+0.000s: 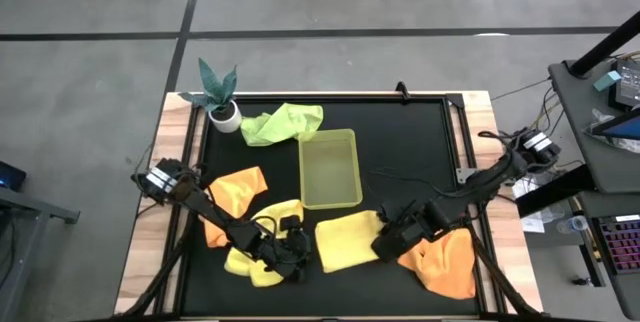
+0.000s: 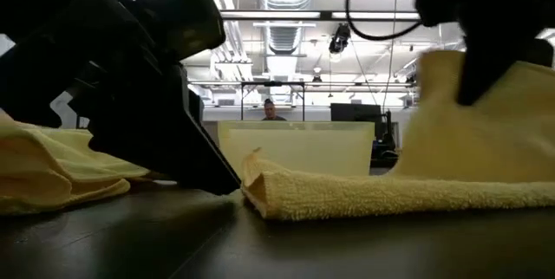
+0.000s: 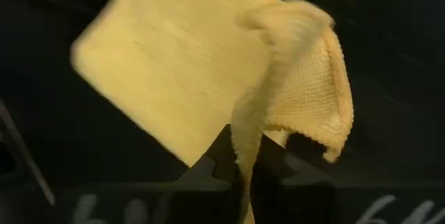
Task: Fold microfiber towels
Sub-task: Fold the top yellow microfiber cloth
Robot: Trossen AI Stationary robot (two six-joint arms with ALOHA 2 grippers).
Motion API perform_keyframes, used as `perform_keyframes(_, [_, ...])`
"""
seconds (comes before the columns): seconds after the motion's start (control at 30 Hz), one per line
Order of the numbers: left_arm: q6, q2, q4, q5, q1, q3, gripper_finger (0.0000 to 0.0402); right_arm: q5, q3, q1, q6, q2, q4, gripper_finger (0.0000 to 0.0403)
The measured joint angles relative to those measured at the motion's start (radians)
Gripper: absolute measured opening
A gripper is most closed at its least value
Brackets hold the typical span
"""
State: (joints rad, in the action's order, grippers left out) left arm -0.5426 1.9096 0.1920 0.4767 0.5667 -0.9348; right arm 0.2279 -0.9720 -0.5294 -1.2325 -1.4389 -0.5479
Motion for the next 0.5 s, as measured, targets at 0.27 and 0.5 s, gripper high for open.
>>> perform_keyframes(0.27, [0.023,0.001,0.012,0.000,0.000,0.000,0.0141,0.000,-0.134,0.073,0.138,-0.141,0.061,0.0009])
perform_keyframes(0.5, [0.026,0.002,0.015,0.000,0.001,0.001,0.0141,0.000,-0.262,0.107,0.248,-0.299,0.061,0.0009])
